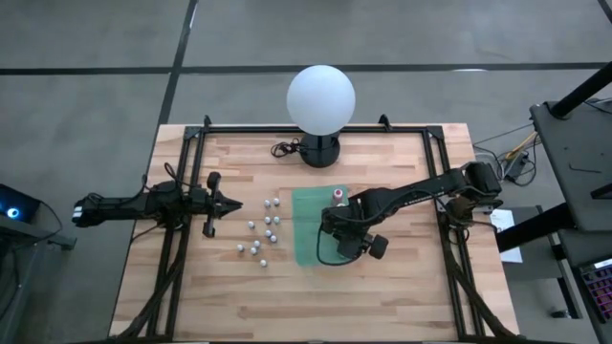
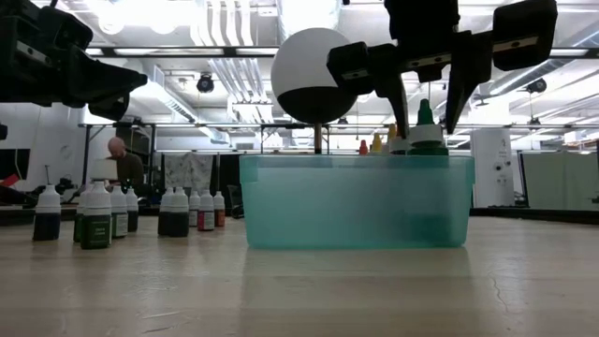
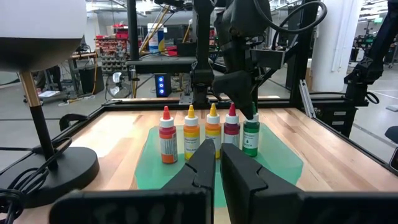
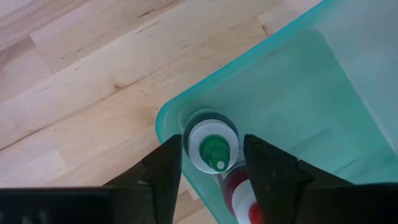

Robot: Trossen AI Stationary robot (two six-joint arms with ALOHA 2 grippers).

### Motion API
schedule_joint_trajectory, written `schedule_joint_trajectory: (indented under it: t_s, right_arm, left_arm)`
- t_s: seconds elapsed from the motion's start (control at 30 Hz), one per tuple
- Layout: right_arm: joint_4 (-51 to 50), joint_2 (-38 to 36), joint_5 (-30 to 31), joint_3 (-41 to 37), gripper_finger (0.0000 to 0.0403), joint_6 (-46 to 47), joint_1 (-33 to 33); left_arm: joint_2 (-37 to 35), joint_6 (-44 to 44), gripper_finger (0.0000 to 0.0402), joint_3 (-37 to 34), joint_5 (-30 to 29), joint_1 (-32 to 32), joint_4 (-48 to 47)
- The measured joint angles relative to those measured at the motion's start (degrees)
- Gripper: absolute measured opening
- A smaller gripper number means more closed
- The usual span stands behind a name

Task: Pick & Place food coloring
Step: Put the small orange food coloring bottle into the green bin

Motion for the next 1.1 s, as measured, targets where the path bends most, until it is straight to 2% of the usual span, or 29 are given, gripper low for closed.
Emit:
schedule_joint_trajectory:
  t_s: [0.37,0.6,1.1]
  right_arm:
    - [0.0,-0.7,0.0,0.0,0.0180,0.1,0.0]
    - [0.0,-4.6,0.0,0.1,0.0180,1.1,0.0]
    - [0.9,-15.2,0.2,0.7,0.0158,11.9,0.0]
  left_arm:
    - [0.0,0.0,0.0000,0.0,0.0,0.0,0.0]
    - [0.0,0.0,0.0000,0.0,0.0,0.0,0.0]
    - [0.0,0.0,0.0000,0.0,0.0,0.0,0.0]
